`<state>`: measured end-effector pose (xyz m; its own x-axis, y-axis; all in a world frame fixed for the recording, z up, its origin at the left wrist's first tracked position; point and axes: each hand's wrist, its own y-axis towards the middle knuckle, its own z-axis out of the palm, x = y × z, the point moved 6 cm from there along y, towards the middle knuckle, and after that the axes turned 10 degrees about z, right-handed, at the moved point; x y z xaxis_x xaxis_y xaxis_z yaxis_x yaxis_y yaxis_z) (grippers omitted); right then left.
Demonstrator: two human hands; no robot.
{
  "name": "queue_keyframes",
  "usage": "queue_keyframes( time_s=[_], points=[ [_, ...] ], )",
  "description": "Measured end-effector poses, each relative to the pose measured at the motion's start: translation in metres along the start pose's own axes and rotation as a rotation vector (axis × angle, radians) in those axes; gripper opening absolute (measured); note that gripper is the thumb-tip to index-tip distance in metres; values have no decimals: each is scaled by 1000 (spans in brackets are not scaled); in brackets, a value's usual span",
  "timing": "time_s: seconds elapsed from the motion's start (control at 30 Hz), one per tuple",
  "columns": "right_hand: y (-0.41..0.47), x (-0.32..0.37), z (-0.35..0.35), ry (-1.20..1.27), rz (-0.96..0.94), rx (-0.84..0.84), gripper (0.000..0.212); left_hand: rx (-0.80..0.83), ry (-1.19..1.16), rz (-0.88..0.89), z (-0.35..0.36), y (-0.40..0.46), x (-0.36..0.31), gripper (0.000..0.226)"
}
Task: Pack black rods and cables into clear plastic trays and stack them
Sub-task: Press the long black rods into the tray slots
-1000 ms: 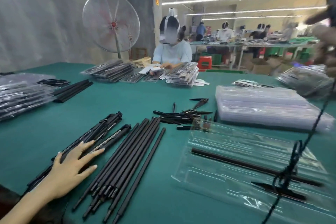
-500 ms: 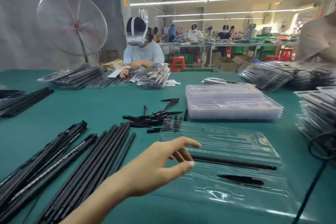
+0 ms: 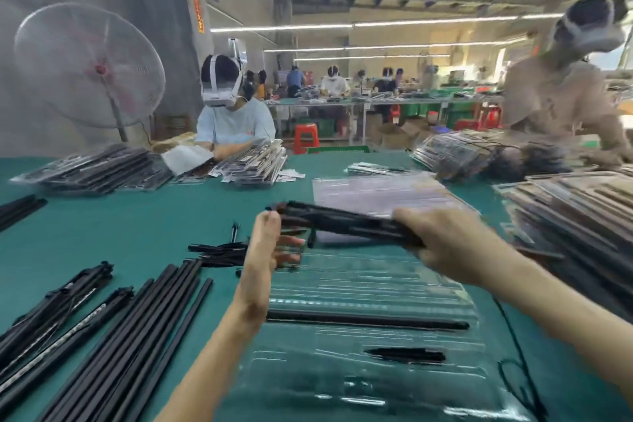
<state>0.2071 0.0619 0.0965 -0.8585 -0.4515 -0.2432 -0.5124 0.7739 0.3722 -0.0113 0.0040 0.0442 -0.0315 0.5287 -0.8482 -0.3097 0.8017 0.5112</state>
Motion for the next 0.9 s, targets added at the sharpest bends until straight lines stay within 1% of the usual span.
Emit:
queue_keyframes(
  time_s=[0.03, 0.07, 0.1, 0.13, 0.2, 0.27, 0.33, 0.4, 0.5, 0.57, 0.63, 0.67, 0.77, 0.8, 0.9],
  points=[
    [-10, 15, 20, 38, -30, 37, 27, 11, 21, -33, -4, -4, 7, 45],
    [-20, 30, 44, 50, 3, 115, 28, 20, 61, -83, -8, -8, 17, 53],
    [-24, 34, 56, 76, 32, 96, 28, 26, 97, -151, -11, -12, 27, 57],
    [-23, 34, 63, 94, 51, 70, 29, 5, 110, -219, -15, -16, 39, 55],
    [-27, 47, 81, 131, 4, 100, 36, -56, 102, -340, -24, -24, 56, 46],
    [-37, 62, 101, 190, 11, 173, 48, -107, 63, -414, -33, -31, 71, 35],
    [-39, 62, 113, 271, 42, 207, 57, -105, 57, -436, -42, -36, 81, 31],
    [-43, 61, 119, 336, 38, 205, 61, -72, 108, -432, -55, -40, 87, 34],
    [-50, 57, 125, 373, 28, 177, 68, -83, 214, -431, -72, -43, 92, 46],
    [-55, 51, 125, 426, 34, 159, 69, -103, 275, -408, -82, -43, 92, 53],
    [-59, 44, 122, 487, 54, 151, 69, -82, 337, -393, -89, -43, 91, 59],
    [-61, 41, 118, 505, 58, 125, 68, -65, 360, -394, -90, -43, 91, 63],
    [-66, 36, 106, 504, 39, -52, 55, -6, 394, -396, -88, -41, 94, 71],
    [-67, 34, 104, 516, 36, -76, 50, 16, 404, -396, -86, -41, 95, 69],
    [-69, 30, 104, 538, -17, -123, 41, 91, 475, -360, -78, -36, 97, 51]
  ],
)
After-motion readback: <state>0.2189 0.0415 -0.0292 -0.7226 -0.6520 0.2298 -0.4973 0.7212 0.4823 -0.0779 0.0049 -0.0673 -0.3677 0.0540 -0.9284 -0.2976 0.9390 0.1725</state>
